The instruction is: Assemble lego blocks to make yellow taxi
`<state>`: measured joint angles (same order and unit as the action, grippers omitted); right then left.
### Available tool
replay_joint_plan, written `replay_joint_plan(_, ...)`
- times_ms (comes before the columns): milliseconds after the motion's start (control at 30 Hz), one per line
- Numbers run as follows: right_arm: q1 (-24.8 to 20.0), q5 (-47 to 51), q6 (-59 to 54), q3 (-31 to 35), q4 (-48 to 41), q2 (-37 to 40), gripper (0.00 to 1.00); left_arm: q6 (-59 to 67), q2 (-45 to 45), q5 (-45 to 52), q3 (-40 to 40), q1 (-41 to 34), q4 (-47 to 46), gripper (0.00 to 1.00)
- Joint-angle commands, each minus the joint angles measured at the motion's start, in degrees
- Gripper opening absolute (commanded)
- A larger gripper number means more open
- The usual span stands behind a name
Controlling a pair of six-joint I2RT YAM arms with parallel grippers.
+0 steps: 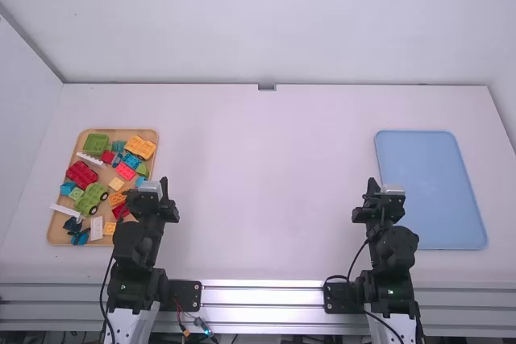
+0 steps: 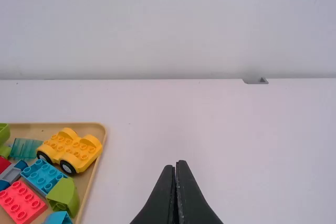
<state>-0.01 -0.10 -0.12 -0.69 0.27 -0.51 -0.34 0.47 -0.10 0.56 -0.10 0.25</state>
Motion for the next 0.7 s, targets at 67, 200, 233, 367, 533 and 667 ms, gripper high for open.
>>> replay_joint_plan(67,0.0,0.0,-0.1,-0.1,0.0,0.0,0.01,0.0,0.1,0.0,0.0,0.0,0.0,0.0)
replay_joint_plan(200,0.0,0.0,-0.4,-0.8,0.1,-0.7,0.02,0.0,0.8,-0.2,0.8,-0.1,0.2,0.02)
replay_joint_plan(233,0.0,0.0,-0.4,-0.9,0.0,-0.8,0.02,0.0,0.9,-0.2,0.9,-0.1,0.1,0.02)
replay_joint_plan(367,0.0,0.0,-1.0,-3.0,-0.3,-2.7,0.06,-0.1,2.9,-0.6,2.9,-0.1,-0.2,0.05)
replay_joint_plan(533,-0.2,0.1,-1.9,-6.9,-1.3,-6.2,0.11,-0.4,6.6,-1.1,7.0,-0.2,-1.7,0.1)
replay_joint_plan(667,-0.2,0.2,-3.0,-11.3,-2.2,-10.4,0.16,-0.5,11.0,-1.7,11.5,-0.3,-3.0,0.16)
